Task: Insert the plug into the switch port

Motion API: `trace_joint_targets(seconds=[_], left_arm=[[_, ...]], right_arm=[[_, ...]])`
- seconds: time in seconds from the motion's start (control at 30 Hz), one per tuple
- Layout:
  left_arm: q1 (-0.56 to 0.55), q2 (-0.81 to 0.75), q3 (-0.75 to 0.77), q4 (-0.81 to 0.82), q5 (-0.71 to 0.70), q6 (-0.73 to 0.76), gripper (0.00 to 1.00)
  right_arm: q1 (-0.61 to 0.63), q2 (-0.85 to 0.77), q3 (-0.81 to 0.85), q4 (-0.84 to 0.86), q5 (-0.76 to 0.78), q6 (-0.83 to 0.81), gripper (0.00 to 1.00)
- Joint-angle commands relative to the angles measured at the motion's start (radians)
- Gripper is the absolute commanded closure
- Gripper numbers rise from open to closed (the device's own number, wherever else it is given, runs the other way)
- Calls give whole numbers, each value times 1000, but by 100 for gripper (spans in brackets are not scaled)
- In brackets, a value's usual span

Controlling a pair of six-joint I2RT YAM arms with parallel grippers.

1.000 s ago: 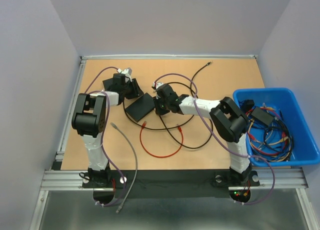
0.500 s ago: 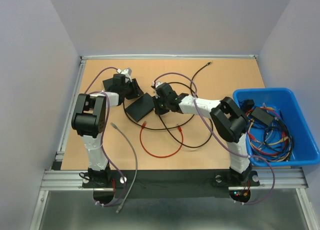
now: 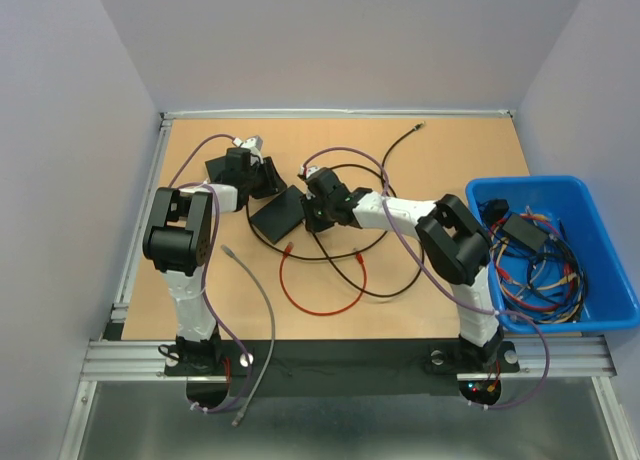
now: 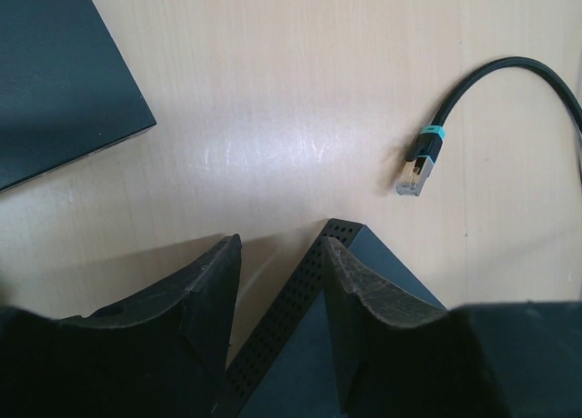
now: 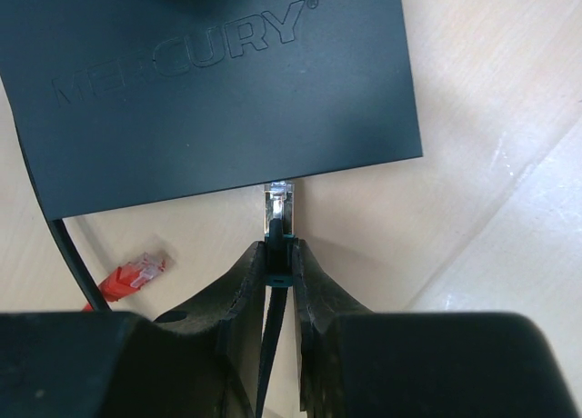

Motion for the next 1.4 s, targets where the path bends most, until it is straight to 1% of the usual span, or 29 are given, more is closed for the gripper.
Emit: trace_joint_targets(seconds=[0.0,0.17,0.27,0.63,0.93,1.1,1.37], left_arm=[[-2,-18,-2,-57,-10,7,47],[-2,-10,9,-68,-8,10,47],[-2,-7,12,-71,-6,10,47],[-2,-1,18,-77,-2,13,47],[-3,6,23,-82,3,16,47],[-5,25,47,-105,30,29,47],[-6,65,89,-149,79,58,50]], right_arm=[[11,4,46,54,2,8,98],[9,13,43,56,48,-28,98],[7,10,49,53,101,-45,98],[0,8,84,42,137,-79,98],[-2,30,116,31,108,-84,98],[-2,51,132,34,103,-88,98],[-8,67,144,59,106,-156,99]])
